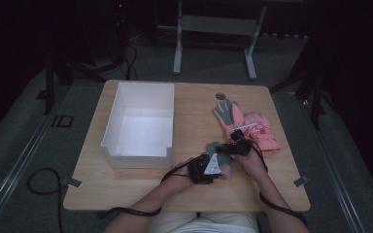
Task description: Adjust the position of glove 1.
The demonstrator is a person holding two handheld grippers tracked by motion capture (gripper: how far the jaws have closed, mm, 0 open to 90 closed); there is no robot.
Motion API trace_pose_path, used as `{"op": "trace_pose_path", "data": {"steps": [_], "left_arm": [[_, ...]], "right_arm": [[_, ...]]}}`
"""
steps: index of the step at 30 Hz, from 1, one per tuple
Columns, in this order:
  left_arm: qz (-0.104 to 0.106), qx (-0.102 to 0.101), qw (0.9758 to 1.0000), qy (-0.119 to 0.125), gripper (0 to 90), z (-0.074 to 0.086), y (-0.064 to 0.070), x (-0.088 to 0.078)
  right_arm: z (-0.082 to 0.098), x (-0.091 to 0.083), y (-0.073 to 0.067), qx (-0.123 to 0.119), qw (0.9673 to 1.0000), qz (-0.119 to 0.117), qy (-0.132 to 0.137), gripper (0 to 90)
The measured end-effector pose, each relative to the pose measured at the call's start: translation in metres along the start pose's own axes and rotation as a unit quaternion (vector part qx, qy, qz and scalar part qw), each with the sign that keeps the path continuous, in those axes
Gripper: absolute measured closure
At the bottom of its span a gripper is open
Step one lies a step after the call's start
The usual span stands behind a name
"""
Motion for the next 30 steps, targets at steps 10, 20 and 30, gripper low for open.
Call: {"op": "trace_pose_path", "data": {"steps": [10,20,30], "left_arm": [[0.010,-0.001,0.9999,-0.014,68.3,-0.015,-0.002,-0.017],[-0.001,0.021,0.9996,-0.020,68.4,-0.050,-0.007,-0.045],[-0.006,0.035,0.9992,-0.019,68.3,-0.076,-0.022,-0.082]], "right_arm": [[-0.019,-0.022,-0.019,-0.031,0.9992,0.003,0.027,72.7],[-0.044,-0.053,-0.033,-0.045,0.9973,-0.009,0.057,72.8],[-0.074,-0.073,-0.052,-0.057,0.9941,-0.038,0.084,72.8]]}}
Point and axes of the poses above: each handheld gripper's, and its own axes: x roughly forward along the jaws, z roughly out of its underside, y roughly to its right, the point moved 9 cm from there along x, roughly forward along the jaws, and after that the axes turned 8 degrees about y, right-handed, at the moved point
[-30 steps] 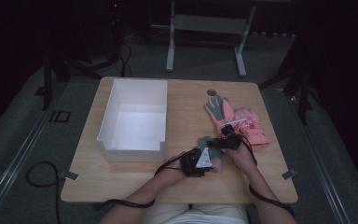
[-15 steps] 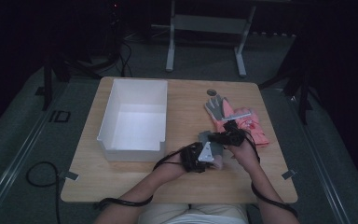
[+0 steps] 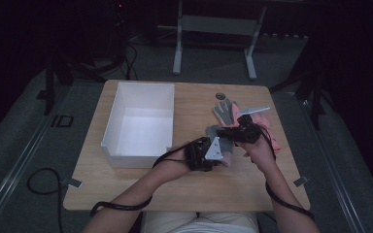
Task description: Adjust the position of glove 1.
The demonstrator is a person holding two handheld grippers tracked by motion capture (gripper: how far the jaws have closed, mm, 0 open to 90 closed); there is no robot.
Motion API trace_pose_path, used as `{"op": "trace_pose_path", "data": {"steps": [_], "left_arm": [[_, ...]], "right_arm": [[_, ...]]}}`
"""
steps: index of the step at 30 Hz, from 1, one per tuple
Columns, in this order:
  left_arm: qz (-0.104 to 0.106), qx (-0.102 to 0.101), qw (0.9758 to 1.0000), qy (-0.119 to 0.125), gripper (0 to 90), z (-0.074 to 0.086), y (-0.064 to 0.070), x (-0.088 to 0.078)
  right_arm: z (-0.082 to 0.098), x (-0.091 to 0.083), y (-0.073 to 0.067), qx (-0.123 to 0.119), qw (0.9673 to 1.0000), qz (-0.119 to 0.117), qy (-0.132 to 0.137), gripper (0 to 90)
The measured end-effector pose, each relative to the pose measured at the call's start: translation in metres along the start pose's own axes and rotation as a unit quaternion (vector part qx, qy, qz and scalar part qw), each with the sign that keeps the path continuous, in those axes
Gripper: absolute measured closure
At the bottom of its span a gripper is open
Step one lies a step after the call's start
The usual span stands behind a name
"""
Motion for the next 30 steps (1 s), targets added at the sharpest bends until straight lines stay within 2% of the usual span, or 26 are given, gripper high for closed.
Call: {"op": "trace_pose_path", "data": {"steps": [3,5,6,10,15,18,19,30], "left_arm": [[-0.004,0.007,1.0000,-0.005,68.4,-0.004,-0.007,-0.009],[-0.006,0.011,0.9999,-0.008,68.4,-0.006,-0.013,-0.016],[-0.006,0.007,0.9999,-0.006,68.4,-0.007,-0.016,-0.020],[-0.008,0.013,0.9998,-0.012,68.4,-0.005,-0.028,-0.037],[-0.024,0.010,0.9995,-0.017,68.4,0.005,-0.042,-0.057],[-0.033,0.008,0.9992,-0.022,68.4,0.013,-0.050,-0.067],[-0.034,0.006,0.9991,-0.023,68.4,0.015,-0.052,-0.071],[-0.057,-0.003,0.9972,-0.049,68.4,0.045,-0.070,-0.110]], "right_arm": [[-0.016,0.000,-0.005,-0.010,0.9999,-0.006,0.004,72.8],[-0.020,0.000,-0.007,-0.013,0.9999,-0.006,0.006,72.8],[-0.030,0.001,-0.012,-0.022,0.9997,-0.005,0.010,72.8],[-0.044,0.007,-0.019,-0.031,0.9994,-0.008,0.015,72.8],[-0.063,0.023,-0.033,-0.040,0.9988,-0.016,0.023,72.8],[-0.076,0.039,-0.044,-0.048,0.9984,-0.022,0.021,72.8],[-0.076,0.039,-0.044,-0.048,0.9984,-0.022,0.021,72.8],[-0.104,0.082,-0.080,-0.065,0.9966,-0.050,0.008,72.8]]}}
Point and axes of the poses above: each handheld gripper's, and its own axes: x roughly forward along the jaws, z roughly out of its underside, y roughly to its right, the point moved 9 cm from there along x, roughly forward along the jaws, and after that the axes turned 8 degrees about y, right-handed, at the moved point
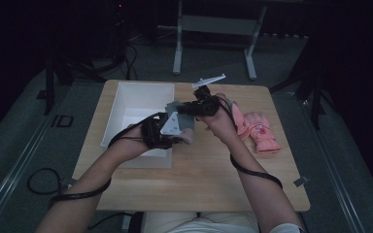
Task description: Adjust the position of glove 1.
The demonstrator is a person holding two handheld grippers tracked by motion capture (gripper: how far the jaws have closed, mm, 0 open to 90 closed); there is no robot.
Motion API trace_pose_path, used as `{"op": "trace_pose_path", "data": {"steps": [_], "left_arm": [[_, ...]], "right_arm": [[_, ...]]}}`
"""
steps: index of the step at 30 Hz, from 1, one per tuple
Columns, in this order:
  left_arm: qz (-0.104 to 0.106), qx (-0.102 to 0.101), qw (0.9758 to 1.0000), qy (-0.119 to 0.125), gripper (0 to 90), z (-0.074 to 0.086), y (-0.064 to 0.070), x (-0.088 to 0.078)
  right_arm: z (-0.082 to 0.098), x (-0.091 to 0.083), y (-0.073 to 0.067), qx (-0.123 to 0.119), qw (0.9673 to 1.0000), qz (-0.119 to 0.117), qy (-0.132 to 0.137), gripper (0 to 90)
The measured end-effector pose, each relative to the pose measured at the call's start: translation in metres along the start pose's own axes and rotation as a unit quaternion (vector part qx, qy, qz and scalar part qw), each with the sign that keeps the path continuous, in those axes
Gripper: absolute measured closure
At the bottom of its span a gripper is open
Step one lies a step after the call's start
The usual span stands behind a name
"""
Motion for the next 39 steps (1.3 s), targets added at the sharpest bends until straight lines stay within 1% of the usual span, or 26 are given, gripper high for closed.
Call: {"op": "trace_pose_path", "data": {"steps": [2,3,5,6,7,8,9,11,14,15,17,19,20,22,24,26,28,31,32,33,34,37,39], "left_arm": [[-0.001,-0.006,1.0000,0.001,68.4,0.006,-0.004,-0.007],[-0.004,-0.003,1.0000,-0.003,68.4,0.009,-0.006,-0.010],[-0.008,-0.008,0.9999,-0.009,68.4,0.015,-0.009,-0.016],[-0.012,-0.006,0.9998,-0.011,68.4,0.018,-0.010,-0.019],[-0.016,-0.008,0.9998,-0.010,68.4,0.021,-0.011,-0.021],[-0.016,-0.008,0.9998,-0.010,68.4,0.021,-0.011,-0.021],[-0.018,-0.008,0.9997,-0.016,68.4,0.027,-0.014,-0.025],[-0.020,-0.012,0.9996,-0.018,68.4,0.033,-0.017,-0.030],[-0.022,-0.015,0.9993,-0.026,68.4,0.045,-0.021,-0.036],[-0.024,-0.016,0.9992,-0.027,68.4,0.048,-0.022,-0.037],[-0.020,-0.022,0.9991,-0.029,68.4,0.055,-0.025,-0.037],[-0.017,-0.023,0.9989,-0.037,68.4,0.062,-0.028,-0.036],[-0.013,-0.026,0.9989,-0.037,68.4,0.065,-0.029,-0.034],[-0.008,-0.026,0.9988,-0.041,68.4,0.070,-0.030,-0.031],[-0.003,-0.030,0.9985,-0.046,68.4,0.075,-0.032,-0.028],[0.001,-0.033,0.9980,-0.054,68.4,0.080,-0.035,-0.024],[0.004,-0.039,0.9975,-0.060,68.4,0.084,-0.036,-0.019],[0.009,-0.027,0.9964,-0.079,68.4,0.090,-0.037,-0.011],[0.011,-0.028,0.9961,-0.082,68.3,0.091,-0.037,-0.009],[0.012,-0.027,0.9954,-0.091,68.3,0.093,-0.038,-0.006],[0.015,-0.025,0.9952,-0.093,68.3,0.094,-0.037,-0.004],[0.022,-0.021,0.9935,-0.109,68.2,0.100,-0.037,0.003],[0.027,-0.023,0.9925,-0.117,68.2,0.103,-0.037,0.007]], "right_arm": [[-0.005,0.008,-0.005,-0.003,1.0000,-0.003,0.000,72.8],[-0.007,0.011,-0.008,-0.004,1.0000,-0.005,0.000,72.8],[-0.012,0.018,-0.013,-0.008,0.9999,-0.007,0.002,72.8],[-0.013,0.022,-0.016,-0.008,0.9999,-0.009,0.002,72.8],[-0.015,0.026,-0.019,-0.010,0.9999,-0.009,0.003,72.8],[-0.015,0.026,-0.019,-0.010,0.9999,-0.009,0.003,72.8],[-0.017,0.029,-0.022,-0.010,0.9999,-0.010,0.002,72.8],[-0.022,0.040,-0.029,-0.014,0.9998,-0.014,0.001,72.8],[-0.027,0.051,-0.035,-0.015,0.9997,-0.020,-0.001,72.8],[-0.028,0.056,-0.037,-0.018,0.9996,-0.022,-0.003,72.8],[-0.031,0.064,-0.041,-0.016,0.9996,-0.024,-0.004,72.8],[-0.032,0.071,-0.043,-0.013,0.9996,-0.025,-0.004,72.9],[-0.032,0.073,-0.043,-0.011,0.9996,-0.026,-0.004,72.8],[-0.030,0.079,-0.043,-0.012,0.9996,-0.025,-0.008,72.8],[-0.028,0.084,-0.041,-0.006,0.9996,-0.025,-0.013,72.8],[-0.026,0.090,-0.040,0.006,0.9995,-0.025,-0.016,72.8],[-0.024,0.096,-0.039,0.007,0.9995,-0.023,-0.019,72.8],[-0.020,0.102,-0.037,0.010,0.9994,-0.016,-0.028,72.7],[-0.018,0.104,-0.035,0.012,0.9993,-0.014,-0.034,72.7],[-0.017,0.106,-0.034,0.014,0.9991,-0.012,-0.037,72.7],[-0.014,0.109,-0.032,0.013,0.9990,-0.009,-0.042,72.7],[-0.009,0.114,-0.030,0.014,0.9984,-0.005,-0.054,72.7],[-0.005,0.118,-0.027,0.015,0.9981,-0.004,-0.060,72.7]]}}
Point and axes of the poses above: each handheld gripper's, and its own axes: x roughly forward along the jaws, z roughly out of its underside, y roughly to its right, the point moved 9 cm from there along x, roughly forward along the jaws, and after that the axes turned 8 degrees about y, right-handed, at the moved point
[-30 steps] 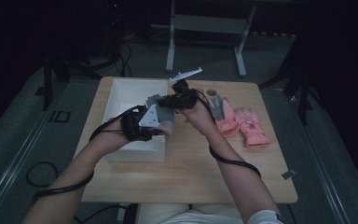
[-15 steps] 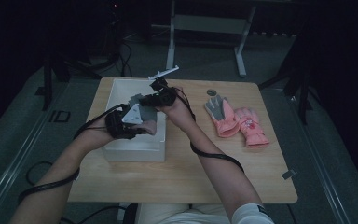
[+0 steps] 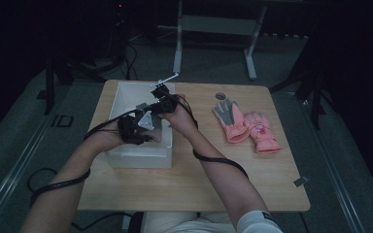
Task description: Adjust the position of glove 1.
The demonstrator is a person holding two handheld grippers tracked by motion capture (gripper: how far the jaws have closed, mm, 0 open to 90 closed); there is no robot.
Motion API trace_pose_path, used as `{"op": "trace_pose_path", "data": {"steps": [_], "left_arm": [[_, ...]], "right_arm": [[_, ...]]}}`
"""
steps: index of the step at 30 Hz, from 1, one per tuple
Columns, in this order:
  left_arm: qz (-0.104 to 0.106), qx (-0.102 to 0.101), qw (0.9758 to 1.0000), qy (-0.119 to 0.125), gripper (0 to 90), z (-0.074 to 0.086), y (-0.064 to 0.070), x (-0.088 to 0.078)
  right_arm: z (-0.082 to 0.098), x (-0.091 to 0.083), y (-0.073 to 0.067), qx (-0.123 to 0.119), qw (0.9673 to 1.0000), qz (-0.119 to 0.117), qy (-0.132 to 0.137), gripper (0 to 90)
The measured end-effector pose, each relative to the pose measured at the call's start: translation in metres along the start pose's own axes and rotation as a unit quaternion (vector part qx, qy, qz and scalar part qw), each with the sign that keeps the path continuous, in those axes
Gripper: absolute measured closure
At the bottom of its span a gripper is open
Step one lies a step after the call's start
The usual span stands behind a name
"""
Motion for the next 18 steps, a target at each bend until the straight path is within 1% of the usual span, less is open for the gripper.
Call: {"op": "trace_pose_path", "data": {"steps": [4,5,6,7,8,9,10,11,12,13,14,16,18], "left_arm": [[0.011,-0.004,0.9999,-0.004,68.1,0.003,0.001,0.008],[0.012,-0.003,0.9999,-0.009,68.1,0.003,0.001,0.009],[0.013,0.001,0.9998,-0.016,68.1,0.004,0.001,0.012],[0.016,-0.001,0.9996,-0.024,68.0,0.005,0.002,0.015],[0.020,-0.002,0.9993,-0.033,67.6,0.007,0.002,0.019],[0.018,0.002,0.9989,-0.042,67.2,0.009,0.002,0.024],[0.020,0.001,0.9987,-0.047,67.0,0.010,0.001,0.026],[0.029,-0.006,0.9981,-0.055,66.8,0.012,0.002,0.030],[0.030,-0.010,0.9977,-0.060,66.5,0.015,0.002,0.035],[0.025,-0.004,0.9974,-0.067,66.3,0.017,0.002,0.038],[0.025,-0.006,0.9970,-0.073,65.5,0.018,0.002,0.039],[0.027,-0.018,0.9962,-0.081,60.4,0.019,0.001,0.040],[0.031,-0.032,0.9956,-0.082,53.8,0.020,-0.001,0.040]], "right_arm": [[0.005,0.005,0.004,0.007,0.9999,0.004,-0.014,71.7],[0.006,0.006,0.005,0.009,0.9998,0.005,-0.019,70.7],[0.008,0.007,0.007,0.010,0.9997,0.007,-0.022,68.1],[0.009,0.007,0.009,0.016,0.9995,0.010,-0.023,65.9],[0.007,0.006,0.010,0.028,0.9995,0.009,-0.013,61.0],[0.004,0.003,0.012,0.036,0.9993,0.015,-0.002,59.5],[0.002,-0.002,0.015,0.043,0.9988,0.022,0.007,58.6],[0.001,-0.005,0.016,0.046,0.9986,0.021,0.012,57.1],[0.000,-0.008,0.018,0.048,0.9985,0.022,0.015,55.8],[0.001,-0.011,0.020,0.045,0.9986,0.024,0.014,55.7],[0.002,-0.014,0.021,0.042,0.9987,0.025,0.015,54.6],[0.004,-0.022,0.024,0.050,0.9983,0.019,0.021,54.1],[0.006,-0.029,0.026,0.055,0.9979,0.020,0.028,53.4]]}}
Point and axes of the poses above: each handheld gripper's, and its own axes: x roughly forward along the jaws, z roughly out of its underside, y roughly to its right, the point moved 9 cm from there along x, roughly forward along the jaws, and after that the axes turned 8 degrees about y, right-handed, at the moved point
